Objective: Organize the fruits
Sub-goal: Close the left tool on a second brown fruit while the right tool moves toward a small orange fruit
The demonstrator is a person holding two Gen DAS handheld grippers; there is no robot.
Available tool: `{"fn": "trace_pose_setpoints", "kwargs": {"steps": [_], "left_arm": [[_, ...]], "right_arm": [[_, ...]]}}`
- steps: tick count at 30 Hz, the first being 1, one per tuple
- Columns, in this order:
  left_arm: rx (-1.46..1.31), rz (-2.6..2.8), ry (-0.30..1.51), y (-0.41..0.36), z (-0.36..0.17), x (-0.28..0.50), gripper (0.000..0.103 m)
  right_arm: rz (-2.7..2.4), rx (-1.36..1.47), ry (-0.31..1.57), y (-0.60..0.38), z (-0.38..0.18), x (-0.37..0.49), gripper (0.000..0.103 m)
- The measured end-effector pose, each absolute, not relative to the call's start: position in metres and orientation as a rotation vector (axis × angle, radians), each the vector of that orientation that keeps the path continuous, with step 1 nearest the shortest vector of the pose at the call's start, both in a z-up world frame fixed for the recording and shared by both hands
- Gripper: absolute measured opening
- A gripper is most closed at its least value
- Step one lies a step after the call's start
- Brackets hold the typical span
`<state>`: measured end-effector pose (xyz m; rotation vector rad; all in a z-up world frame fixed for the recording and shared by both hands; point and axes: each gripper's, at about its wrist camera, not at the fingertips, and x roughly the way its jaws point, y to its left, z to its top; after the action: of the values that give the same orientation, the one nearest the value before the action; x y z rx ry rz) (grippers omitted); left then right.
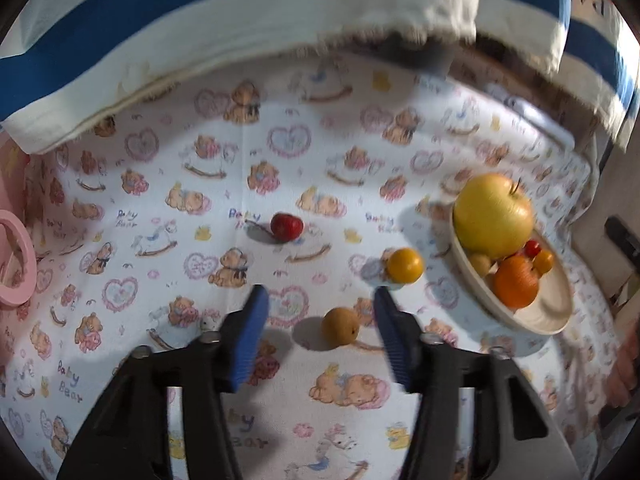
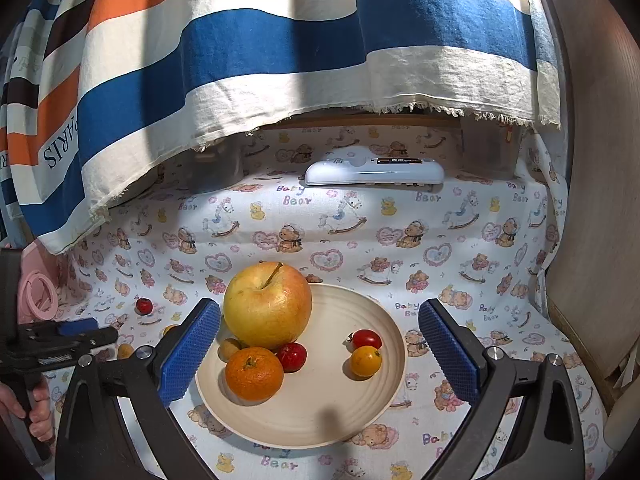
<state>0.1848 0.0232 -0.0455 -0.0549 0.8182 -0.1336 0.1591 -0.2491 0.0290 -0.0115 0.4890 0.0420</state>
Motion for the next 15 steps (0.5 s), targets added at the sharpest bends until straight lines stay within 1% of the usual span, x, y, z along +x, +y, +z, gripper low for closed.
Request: {"fn": "trace_pose_setpoints", "kwargs": {"steps": [5,7,9,11,13,14,15], "left_arm": [[0.005,-0.158,0.843,0.012,-0.055,0.186,0.045],[0.011,-0.168,0.862,0.009,-0.059,0.188,0.041],[0.025,-0.159,0.888,0.007,-0.063,0.19,0.034],[0.039,-0.148,0.894,0.008,-0.064,0.191,0.034],[0.015,-0.17,0.901,0.011,-0.064,0.191,0.029],[0.001,-0.18,0.913,0.012,-0.066,0.192,0.023],[-0.001,-0.189,0.924,0.011,-0.068,0.194,0.023]], "right_arm": [[0.047,-0.027,0.489,-0.247,0.029,0.158,0.1],[0.049,-0.023,0.488,-0.247,0.03,0.158,0.1],[0.051,-0.023,0.49,-0.247,0.03,0.158,0.1],[0.052,-0.023,0.493,-0.247,0.03,0.158,0.1],[0.056,-0.022,0.499,-0.247,0.03,0.159,0.1],[0.056,-0.023,0.502,-0.247,0.029,0.159,0.1],[0.056,-0.023,0.503,-0.247,0.029,0.16,0.1]]}}
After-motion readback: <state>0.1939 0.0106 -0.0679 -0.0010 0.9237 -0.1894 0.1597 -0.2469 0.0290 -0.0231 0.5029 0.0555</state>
